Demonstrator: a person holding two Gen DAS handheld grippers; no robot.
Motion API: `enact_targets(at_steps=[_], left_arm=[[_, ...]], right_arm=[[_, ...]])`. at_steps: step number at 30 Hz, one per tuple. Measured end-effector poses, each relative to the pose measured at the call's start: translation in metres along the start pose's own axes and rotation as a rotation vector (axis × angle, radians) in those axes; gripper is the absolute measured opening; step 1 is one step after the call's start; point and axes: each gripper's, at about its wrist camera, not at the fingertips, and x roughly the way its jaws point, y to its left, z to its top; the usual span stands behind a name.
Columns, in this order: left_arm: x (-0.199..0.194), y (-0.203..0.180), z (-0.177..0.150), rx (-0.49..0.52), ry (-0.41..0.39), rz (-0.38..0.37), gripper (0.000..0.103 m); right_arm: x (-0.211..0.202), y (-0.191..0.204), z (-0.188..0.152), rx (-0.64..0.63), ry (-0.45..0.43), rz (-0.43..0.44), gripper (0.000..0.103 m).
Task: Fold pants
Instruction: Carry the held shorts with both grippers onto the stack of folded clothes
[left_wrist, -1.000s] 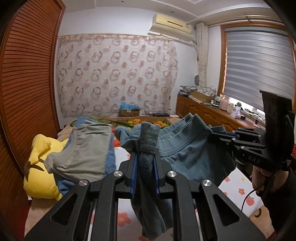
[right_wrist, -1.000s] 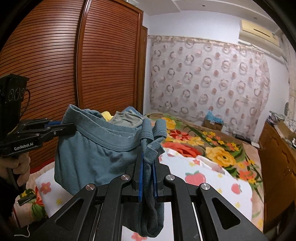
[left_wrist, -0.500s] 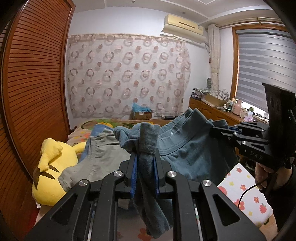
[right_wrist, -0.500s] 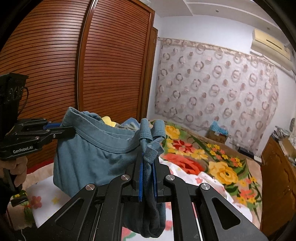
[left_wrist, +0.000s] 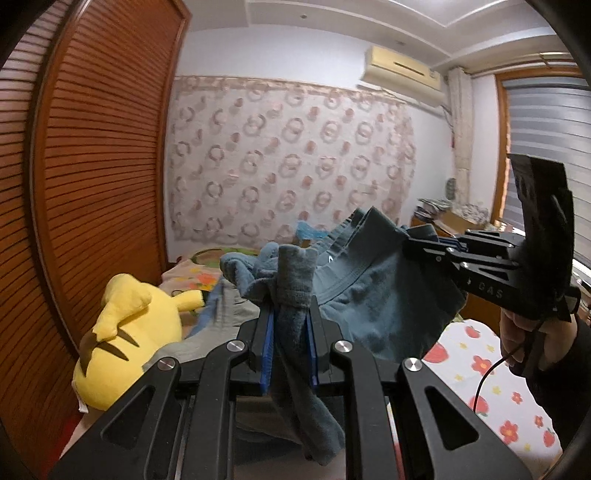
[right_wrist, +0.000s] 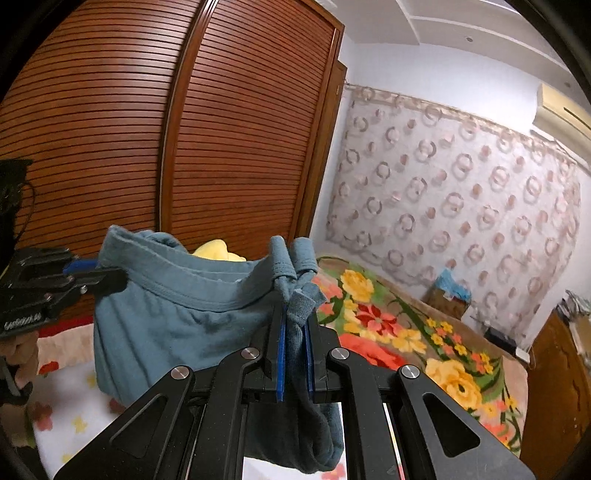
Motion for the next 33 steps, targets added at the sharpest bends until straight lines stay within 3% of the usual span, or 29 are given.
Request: enact_targets(at_steps=[7, 10, 15, 24, 33], left_arm=[[0.01, 0.017, -0.01, -0.048, -0.001, 0.067, 0.016], [0.017, 0.026, -0.018, -0.082, 0.01, 0.106, 0.016], [0.019, 0.035, -0.03, -0.138, 0.008, 0.127, 0.016], [0.019, 0.038, -0.042, -0.174, 0.006, 0.166, 0.017], [0.02, 0.047, -0.049, -0.197, 0.046, 0.19, 0.017]], right_arm=[[0.036, 0.002, 0.002, -0.081, -0.016, 0.014, 0.008], [0.05, -0.001, 0.003, -0.091, -0.018, 0.062, 0.008], [0.066, -0.016, -0.001, -0.052, -0.012, 0.119, 0.008], [0.096, -0.017, 0.011, -0.108, 0.027, 0.151, 0.008], [0.107, -0.036, 0.008, 0.008, 0.082, 0.18, 0.008]])
